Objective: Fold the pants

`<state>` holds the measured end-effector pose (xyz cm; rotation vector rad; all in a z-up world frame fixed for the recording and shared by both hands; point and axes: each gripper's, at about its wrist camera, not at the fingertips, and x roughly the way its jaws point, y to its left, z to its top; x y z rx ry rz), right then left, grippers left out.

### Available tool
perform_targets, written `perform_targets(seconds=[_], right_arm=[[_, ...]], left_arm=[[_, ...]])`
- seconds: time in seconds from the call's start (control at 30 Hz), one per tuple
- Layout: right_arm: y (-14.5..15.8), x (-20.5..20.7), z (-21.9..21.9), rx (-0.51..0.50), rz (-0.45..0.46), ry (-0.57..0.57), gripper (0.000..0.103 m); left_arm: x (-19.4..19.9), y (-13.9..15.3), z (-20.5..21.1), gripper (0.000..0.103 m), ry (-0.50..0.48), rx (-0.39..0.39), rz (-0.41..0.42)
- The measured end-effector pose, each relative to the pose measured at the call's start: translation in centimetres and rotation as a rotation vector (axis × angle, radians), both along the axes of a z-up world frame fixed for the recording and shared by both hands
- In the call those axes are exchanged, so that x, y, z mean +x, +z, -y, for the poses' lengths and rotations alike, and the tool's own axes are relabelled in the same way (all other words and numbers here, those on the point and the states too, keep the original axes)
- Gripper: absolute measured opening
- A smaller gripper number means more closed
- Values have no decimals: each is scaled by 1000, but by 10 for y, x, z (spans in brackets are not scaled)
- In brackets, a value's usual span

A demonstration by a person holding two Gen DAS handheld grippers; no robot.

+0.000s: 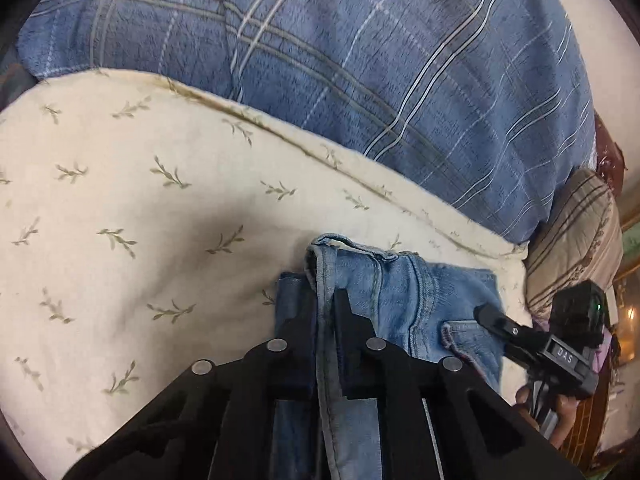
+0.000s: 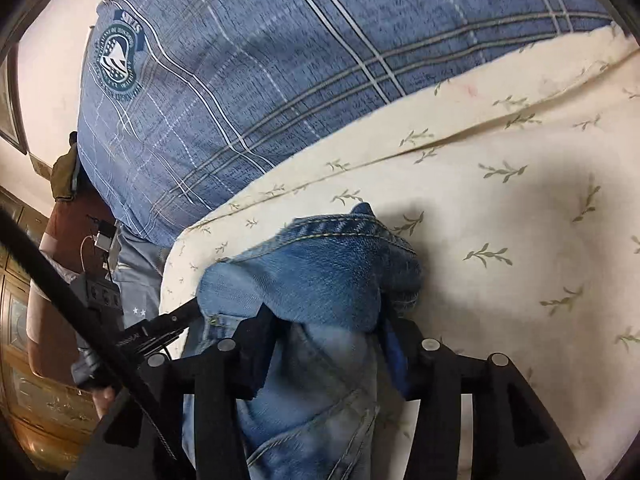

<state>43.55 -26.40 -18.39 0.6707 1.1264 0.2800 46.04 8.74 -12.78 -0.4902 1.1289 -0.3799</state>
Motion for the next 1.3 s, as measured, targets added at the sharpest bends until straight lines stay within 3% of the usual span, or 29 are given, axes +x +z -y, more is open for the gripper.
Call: perform_targets(seconds=[0.03, 0.1, 0.17, 0.3, 0.5, 0.6, 0.63, 0.7, 0.77, 0.87, 1.03, 1.13, 1.3], right_arm=[[6, -5, 1, 2, 7, -9, 53], [21, -17, 4, -3, 38, -21, 62], [33, -37, 7, -3, 73, -34, 67], [40, -79, 15, 44, 71, -73, 67], [20, -129, 9, 92, 9, -104, 65], [11, -136, 4, 94, -12, -104, 57], [8, -133, 0, 98, -21, -88, 47], [5, -131, -5, 71, -28, -62, 39], [8, -130, -7, 39, -23, -57, 21], [20, -133, -2, 24, 5, -38, 14], [5, -126, -4, -32, -60, -20, 14], [9, -124, -8, -72, -43, -3, 17], [26, -130, -19, -154, 28, 25, 36]], left_arm=[[-2, 5, -1, 11, -3, -7, 5], [-14, 21, -7, 29, -1, -10, 33], [-35, 33, -11, 37, 9, 10, 66], [-83, 41, -14, 38, -22, -26, 56], [-124, 28, -17, 37, -16, -77, -13], [-122, 23, -15, 25, -29, -87, -14], [-119, 21, -12, 20, -28, -71, -1], [-117, 17, -11, 9, -27, -48, 2], [-121, 27, -13, 7, -38, -62, 16], [-131, 44, -11, 7, -73, -23, 79], [-120, 12, -7, 10, -99, 44, -39], [-118, 16, -8, 14, -86, 20, -25], [-128, 25, -13, 23, -81, 31, 22]])
